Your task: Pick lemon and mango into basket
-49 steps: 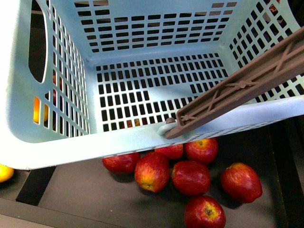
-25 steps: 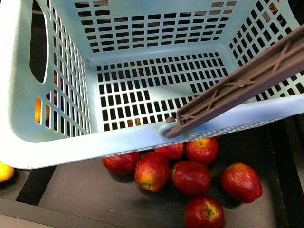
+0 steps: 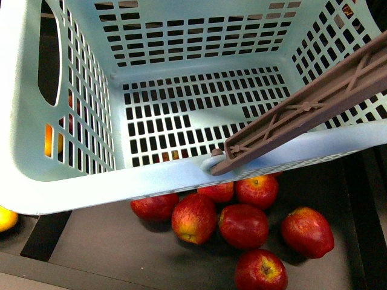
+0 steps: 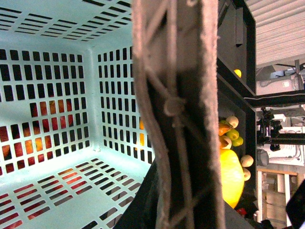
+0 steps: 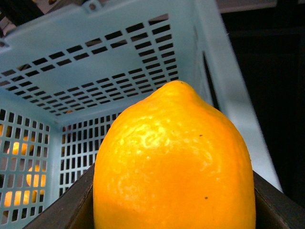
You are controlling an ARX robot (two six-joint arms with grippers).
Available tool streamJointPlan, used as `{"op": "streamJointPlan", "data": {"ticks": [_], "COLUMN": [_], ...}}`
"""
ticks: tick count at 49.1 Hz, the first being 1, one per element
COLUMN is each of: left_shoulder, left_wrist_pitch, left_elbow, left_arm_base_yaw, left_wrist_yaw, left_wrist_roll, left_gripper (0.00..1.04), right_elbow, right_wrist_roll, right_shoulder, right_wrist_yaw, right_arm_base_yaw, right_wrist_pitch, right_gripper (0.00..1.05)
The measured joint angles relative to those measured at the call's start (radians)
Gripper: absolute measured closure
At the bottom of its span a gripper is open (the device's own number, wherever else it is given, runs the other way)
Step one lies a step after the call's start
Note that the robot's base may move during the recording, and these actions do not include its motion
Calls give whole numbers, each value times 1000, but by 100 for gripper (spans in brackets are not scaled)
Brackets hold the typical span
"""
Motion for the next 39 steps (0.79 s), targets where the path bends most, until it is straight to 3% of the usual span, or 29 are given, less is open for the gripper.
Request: {"op": "streamJointPlan", "data": {"ticks": [15,24,36,39], "left_shoulder": [0,0,4,4], "left_wrist_pitch": [0,0,-2,-2], "left_elbow": [0,0,0,0], "left_arm_base_yaw": [0,0,1,1], "left_wrist_yaw": [0,2,-7,-10], "left_wrist_roll": [0,0,3,6], "left_gripper": [100,100,100,100], "right_elbow": [-11,-10,3,10], "right_wrist_roll": [15,30,161,163], "right_shoulder": [85,121,36,-22], "right_wrist_yaw": [71,92,56,99], "right_arm_base_yaw": [126,143,16,-43], "right_wrist_pitch": [62,79,21,-6], "right_gripper": [44,10,9,9]}}
